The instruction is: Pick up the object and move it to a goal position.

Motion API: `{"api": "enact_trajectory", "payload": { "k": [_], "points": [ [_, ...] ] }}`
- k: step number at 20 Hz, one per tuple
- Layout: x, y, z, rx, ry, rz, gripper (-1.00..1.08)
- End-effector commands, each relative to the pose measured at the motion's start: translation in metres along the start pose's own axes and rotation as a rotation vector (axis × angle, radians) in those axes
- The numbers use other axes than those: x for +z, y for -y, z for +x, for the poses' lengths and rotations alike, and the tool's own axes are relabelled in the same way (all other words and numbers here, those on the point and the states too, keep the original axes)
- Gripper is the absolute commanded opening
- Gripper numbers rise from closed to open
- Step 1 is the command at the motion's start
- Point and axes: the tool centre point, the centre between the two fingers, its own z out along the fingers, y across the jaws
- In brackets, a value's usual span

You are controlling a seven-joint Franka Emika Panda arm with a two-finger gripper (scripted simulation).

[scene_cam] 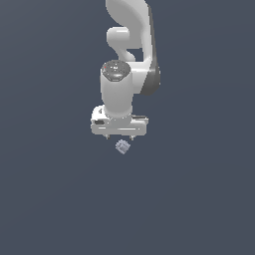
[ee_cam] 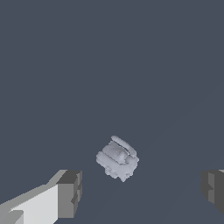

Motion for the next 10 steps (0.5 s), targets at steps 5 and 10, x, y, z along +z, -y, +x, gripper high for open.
{"api": "enact_trajectory", "payload": {
  "k": [5,10],
  "points": [
    [-0.0032,0.0008,-0.0012,-0.007,0.002,0.005,1.0],
    [-0.0095,0.0024,-0.0038,-0.021,0.005,0.016,1.0]
  ]
}}
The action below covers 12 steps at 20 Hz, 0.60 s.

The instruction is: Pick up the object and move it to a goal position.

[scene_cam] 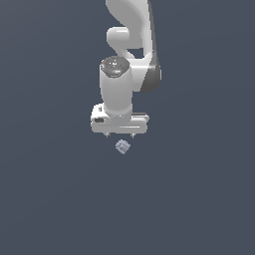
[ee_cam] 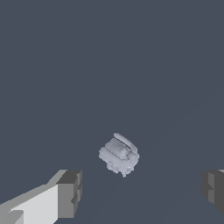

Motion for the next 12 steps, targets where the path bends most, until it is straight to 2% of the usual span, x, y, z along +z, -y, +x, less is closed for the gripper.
{"api": "enact_trajectory", "payload": {
  "k": [1,12],
  "points": [
    [-0.001,0.0,-0.001,-0.003,0.001,0.003,1.0],
    [0.009,0.002,-0.004,0.051,0.001,0.004,1.0]
  ]
}}
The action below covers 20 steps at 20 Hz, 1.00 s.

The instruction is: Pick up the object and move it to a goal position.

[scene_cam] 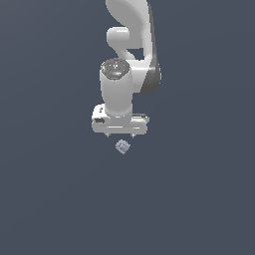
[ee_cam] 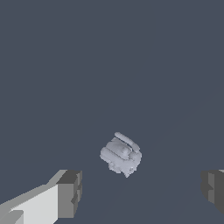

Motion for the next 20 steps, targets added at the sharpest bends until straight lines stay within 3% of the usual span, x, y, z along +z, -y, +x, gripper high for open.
{"api": "enact_trajectory", "payload": {
  "k": [1,20],
  "points": [
    [0.005,0.001,-0.002,0.027,0.0,0.001,1.0],
    [0.075,0.005,-0.033,0.422,-0.003,0.001,1.0]
  ]
}}
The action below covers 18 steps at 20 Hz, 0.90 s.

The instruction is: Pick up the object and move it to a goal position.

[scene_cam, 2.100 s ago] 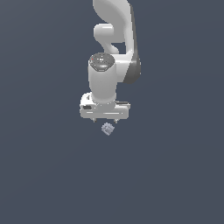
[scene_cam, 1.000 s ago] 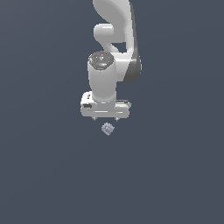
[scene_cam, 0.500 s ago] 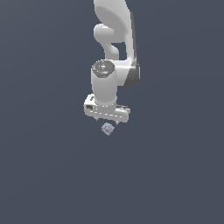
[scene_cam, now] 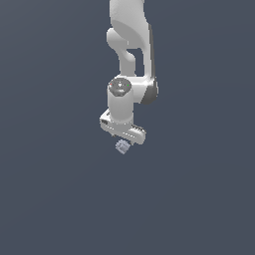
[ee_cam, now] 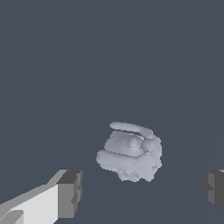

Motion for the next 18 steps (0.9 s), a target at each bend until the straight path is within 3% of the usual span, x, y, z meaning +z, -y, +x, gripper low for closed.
{"api": "enact_trajectory", "payload": {
  "k": [1,18],
  "points": [
    [0.006,-0.001,-0.003,0.041,-0.002,-0.001,1.0],
    [0.032,-0.004,-0.009,0.097,-0.003,-0.002,1.0]
  ]
}}
